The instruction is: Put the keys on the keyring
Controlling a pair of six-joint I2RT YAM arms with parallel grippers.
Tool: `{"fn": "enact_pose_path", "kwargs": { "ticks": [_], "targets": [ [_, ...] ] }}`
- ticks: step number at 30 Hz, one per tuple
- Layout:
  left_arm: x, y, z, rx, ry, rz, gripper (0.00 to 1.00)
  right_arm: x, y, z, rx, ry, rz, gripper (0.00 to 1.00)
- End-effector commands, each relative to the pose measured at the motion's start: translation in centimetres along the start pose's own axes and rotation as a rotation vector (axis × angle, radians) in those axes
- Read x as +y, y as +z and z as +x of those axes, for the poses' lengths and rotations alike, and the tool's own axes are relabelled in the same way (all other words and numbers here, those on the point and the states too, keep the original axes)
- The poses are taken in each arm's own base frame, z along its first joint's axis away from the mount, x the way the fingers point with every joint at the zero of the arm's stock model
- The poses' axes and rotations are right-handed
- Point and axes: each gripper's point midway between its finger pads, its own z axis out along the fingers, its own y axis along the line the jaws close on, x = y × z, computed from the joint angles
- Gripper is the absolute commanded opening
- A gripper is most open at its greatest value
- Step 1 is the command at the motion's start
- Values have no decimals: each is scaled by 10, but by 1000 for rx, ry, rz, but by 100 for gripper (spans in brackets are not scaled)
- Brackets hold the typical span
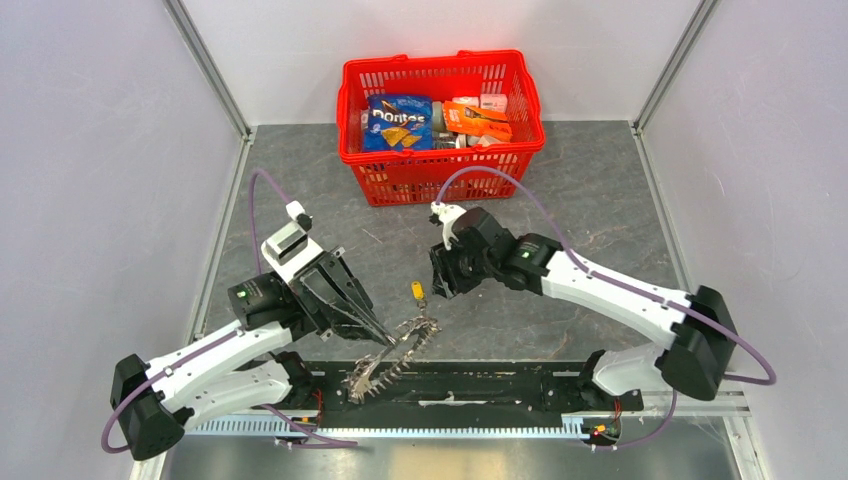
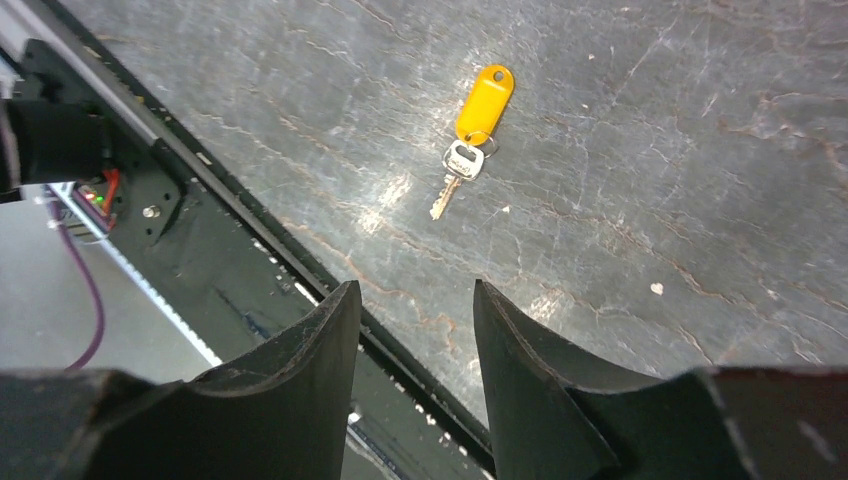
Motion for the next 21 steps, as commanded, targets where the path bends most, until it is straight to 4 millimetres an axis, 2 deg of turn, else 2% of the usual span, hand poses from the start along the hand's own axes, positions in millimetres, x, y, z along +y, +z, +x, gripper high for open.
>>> {"fn": "enact_pose_path", "kwargs": {
  "ticks": [1, 10, 17, 21],
  "targets": [
    [-14, 2, -12, -50, 76, 31, 2, -6, 30, -4, -50, -20, -3, 53],
    [-16, 1, -10, -43, 77, 26, 2, -24, 75, 10, -31, -62, 36, 59],
    [-17, 0, -9, -35, 79, 19, 2, -39, 100, 15, -35, -101, 81, 61],
    [-16, 0, -8, -30, 81, 16, 2, -41, 112, 15, -46, -103, 80, 63]
  ]
}}
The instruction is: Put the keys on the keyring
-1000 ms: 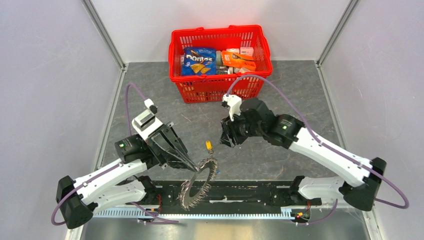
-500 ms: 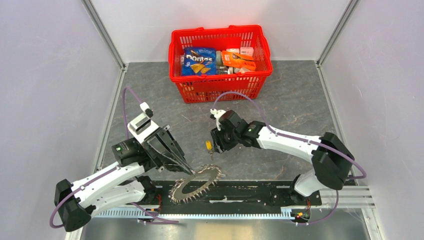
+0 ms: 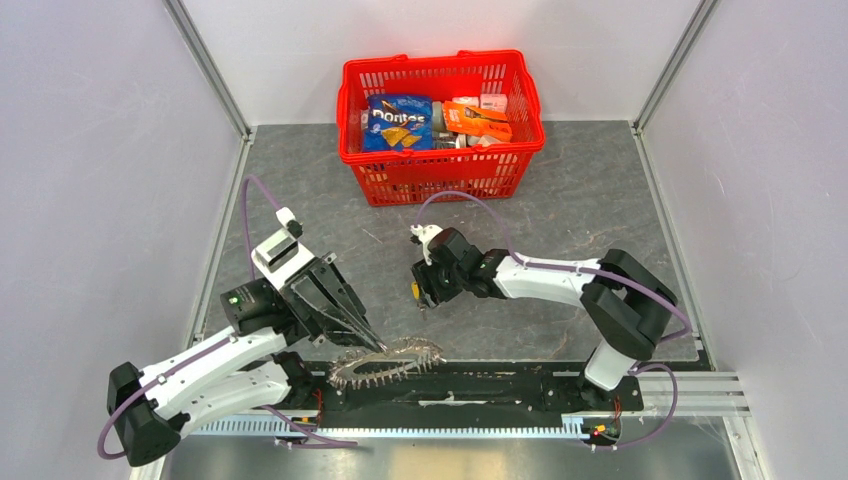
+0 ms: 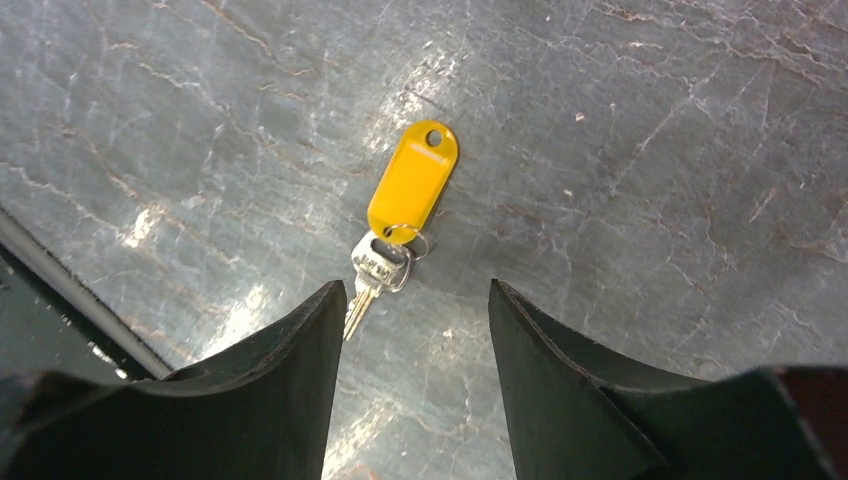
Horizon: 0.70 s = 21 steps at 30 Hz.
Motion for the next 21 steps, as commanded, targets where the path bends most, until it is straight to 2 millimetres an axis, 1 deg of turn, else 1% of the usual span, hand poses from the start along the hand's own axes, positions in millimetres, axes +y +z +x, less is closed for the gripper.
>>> {"fn": "enact_pose_path", "kwargs": {
  "ticks": [1, 3, 6, 11, 14, 17, 20, 21],
  "targets": [
    [-5, 2, -8, -28, 64, 10, 2, -1, 14, -18, -82, -28, 2, 63],
    [-5, 2, -7, -26, 63, 8, 2, 0, 18, -15, -76, -34, -9, 64],
    [-5, 2, -7, -21, 67, 2, 2, 2, 25, -18, -91, -46, -26, 64],
    [-5, 2, -7, -16, 76, -7, 2, 0, 30, -12, -72, -61, -21, 62],
    [-4, 1, -6, -14, 76, -11, 2, -2, 31, -9, -62, -66, -9, 59],
    [-4, 1, -6, -14, 76, -12, 2, -2, 31, -7, -50, -71, -9, 52],
    [-5, 1, -6, -12, 76, -10, 2, 1, 29, -6, -48, -82, -15, 51],
    [-5, 1, -6, -13, 77, -11, 2, 1, 29, -3, -36, -84, -13, 51]
  ]
}}
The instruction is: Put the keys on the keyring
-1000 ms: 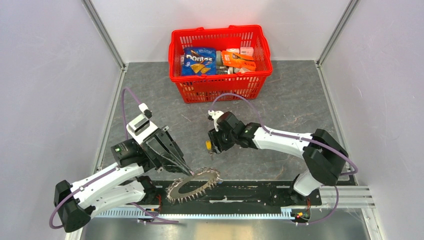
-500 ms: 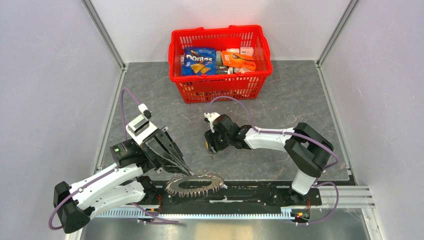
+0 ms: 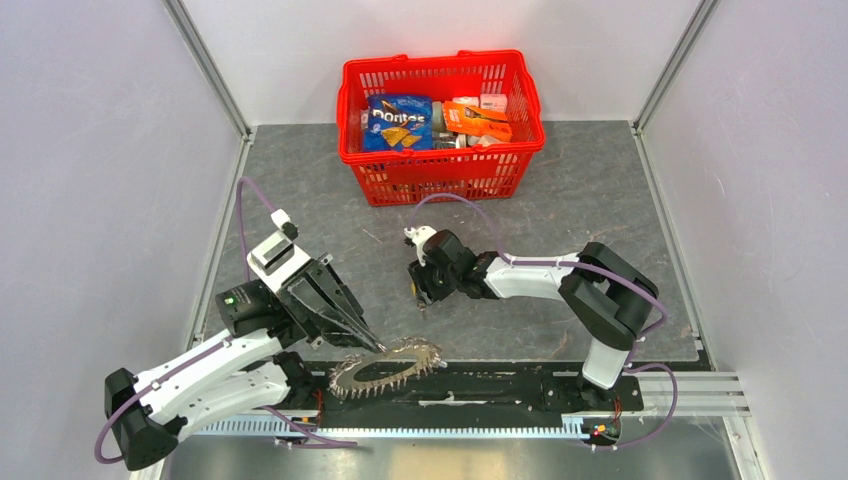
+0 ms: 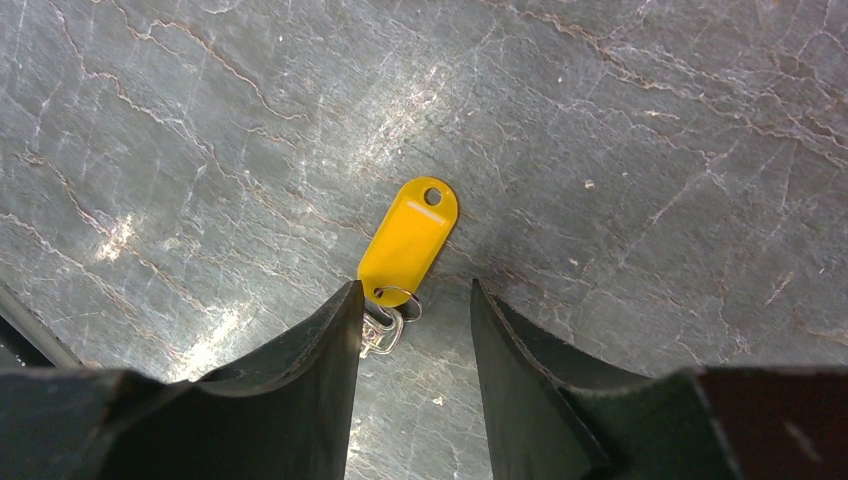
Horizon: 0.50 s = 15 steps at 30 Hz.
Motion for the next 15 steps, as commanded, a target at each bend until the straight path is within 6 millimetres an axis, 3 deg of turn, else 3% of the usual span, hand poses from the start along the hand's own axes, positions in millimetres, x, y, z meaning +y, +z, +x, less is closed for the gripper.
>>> {"fn": "enact_pose_path", "kwargs": {
  "ticks": [1, 10, 15],
  "targets": [
    [-4, 1, -6, -21, 59, 8, 2, 4, 1, 5, 15, -33, -3, 51],
    [-3, 2, -6, -21, 60, 7, 2, 14, 0, 15, 41, -74, -9, 46],
    [-3, 2, -6, -21, 60, 7, 2, 13, -5, 16, 43, -99, 13, 35]
  ]
}}
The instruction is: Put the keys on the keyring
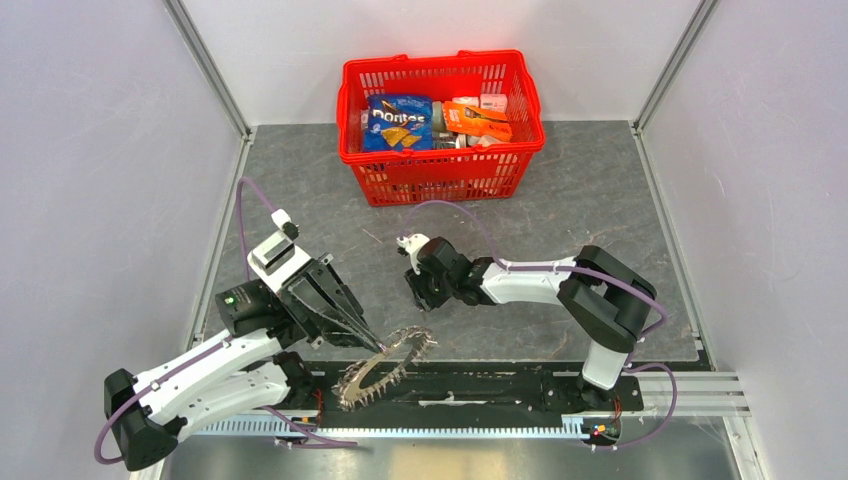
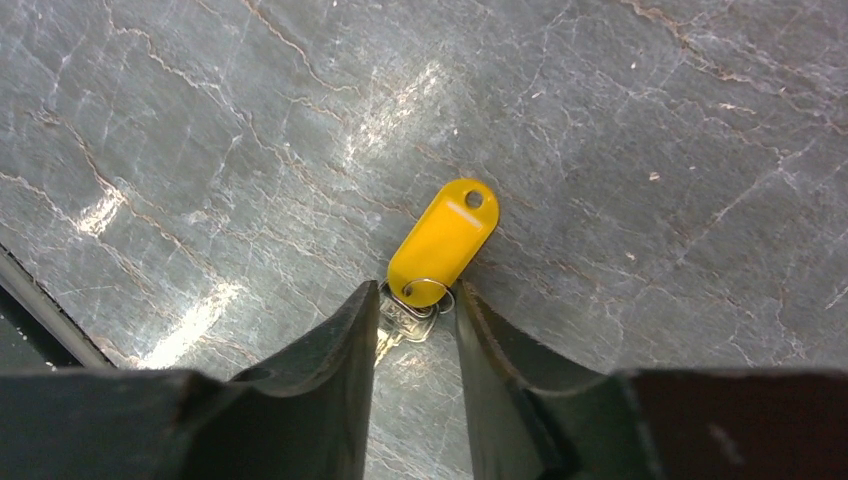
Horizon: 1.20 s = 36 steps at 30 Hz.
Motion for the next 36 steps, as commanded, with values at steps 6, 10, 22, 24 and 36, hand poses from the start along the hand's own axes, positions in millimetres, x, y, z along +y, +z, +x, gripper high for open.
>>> {"fn": "enact_pose_path", "kwargs": {
  "ticks": [6, 10, 22, 24, 36],
  "targets": [
    [-4, 1, -7, -25, 61, 13, 2, -5, -12, 4, 12, -50, 65, 18],
    [-5, 1, -6, -26, 61, 12, 2, -4, -16, 1, 0, -54, 75, 8],
    [-2, 0, -6, -28, 66, -5, 2, 17, -66, -34, -118, -55, 34, 0],
    [-3, 0, -6, -27, 72, -5, 2, 22, -87, -43, -161, -55, 12, 0],
    [-8, 3, -11, -26, 90, 4, 2, 43, -197, -59, -296, -105, -110, 0]
  ]
}}
